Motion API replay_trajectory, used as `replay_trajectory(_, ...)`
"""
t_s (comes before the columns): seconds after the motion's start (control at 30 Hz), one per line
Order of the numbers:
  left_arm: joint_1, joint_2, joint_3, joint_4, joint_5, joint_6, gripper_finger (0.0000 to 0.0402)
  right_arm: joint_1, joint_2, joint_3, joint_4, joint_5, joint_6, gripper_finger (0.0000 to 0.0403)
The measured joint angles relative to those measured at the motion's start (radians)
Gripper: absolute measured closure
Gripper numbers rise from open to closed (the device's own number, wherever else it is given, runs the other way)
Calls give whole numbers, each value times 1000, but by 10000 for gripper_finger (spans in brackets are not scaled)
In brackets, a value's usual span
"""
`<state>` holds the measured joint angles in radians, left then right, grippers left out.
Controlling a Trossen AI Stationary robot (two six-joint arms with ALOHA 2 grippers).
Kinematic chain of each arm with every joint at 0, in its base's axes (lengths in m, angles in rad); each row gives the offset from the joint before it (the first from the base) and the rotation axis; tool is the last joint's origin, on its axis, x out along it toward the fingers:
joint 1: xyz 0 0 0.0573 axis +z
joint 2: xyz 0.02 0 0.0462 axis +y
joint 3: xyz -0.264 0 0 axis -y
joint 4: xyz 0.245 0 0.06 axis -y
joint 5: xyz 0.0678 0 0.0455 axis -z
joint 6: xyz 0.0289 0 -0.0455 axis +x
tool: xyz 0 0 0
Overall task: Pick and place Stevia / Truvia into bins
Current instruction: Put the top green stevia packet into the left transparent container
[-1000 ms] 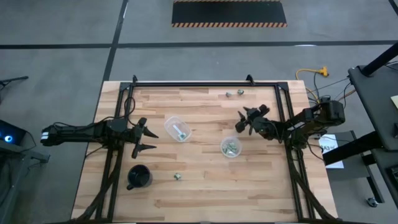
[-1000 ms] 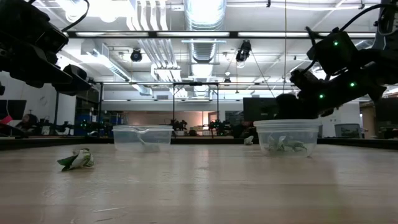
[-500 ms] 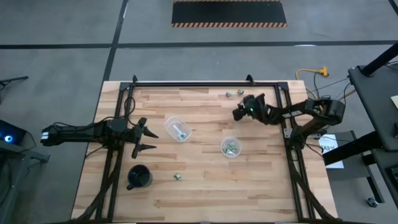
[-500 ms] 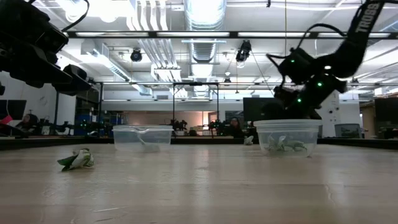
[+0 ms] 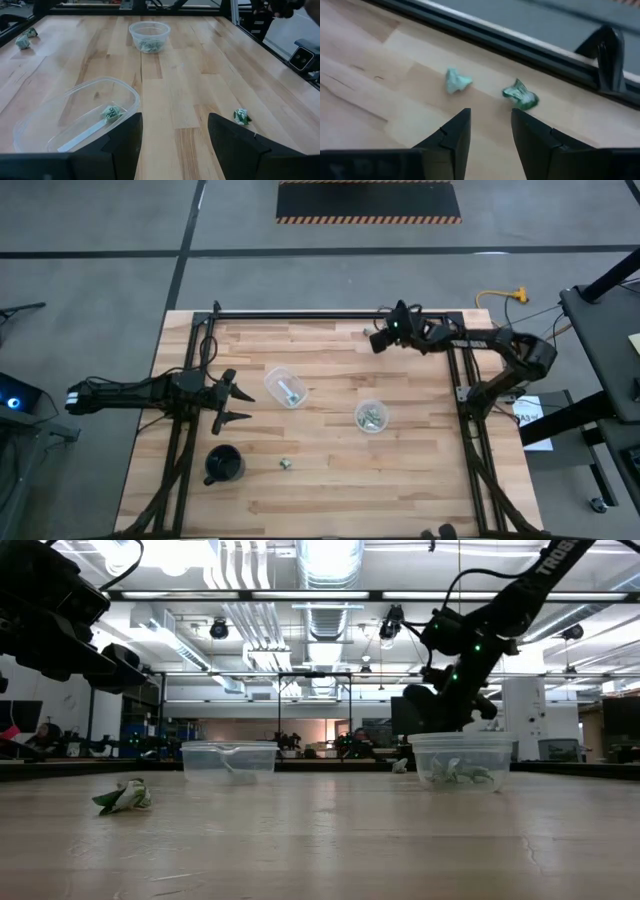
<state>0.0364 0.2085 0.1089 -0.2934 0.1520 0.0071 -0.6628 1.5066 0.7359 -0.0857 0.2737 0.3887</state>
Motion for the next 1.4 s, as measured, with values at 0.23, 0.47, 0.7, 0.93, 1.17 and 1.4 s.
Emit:
replay_trajectory(0.23, 0, 0, 0, 0, 0, 0, 193, -104, 0, 78, -145, -111, -12, 270)
replay_trajectory(0.47, 0, 0, 0, 0, 0, 0, 193, -120, 38, 97, -143, -122, -27, 260)
replay_trajectory(0.7, 0, 0, 0, 0, 0, 0, 193, -129, 209, 170, -144, -88, -66, 258)
replay_trajectory(0.93, 0, 0, 0, 1, 0, 0, 193, -158, 369, 273, -199, -87, -53, 264)
replay_trajectory(1.17, 0, 0, 0, 0, 0, 0, 193, -156, 397, 347, -299, -92, -54, 287)
replay_trajectory(1.4, 0, 0, 0, 0, 0, 0, 193, -152, 310, 371, -400, -79, -129, 383)
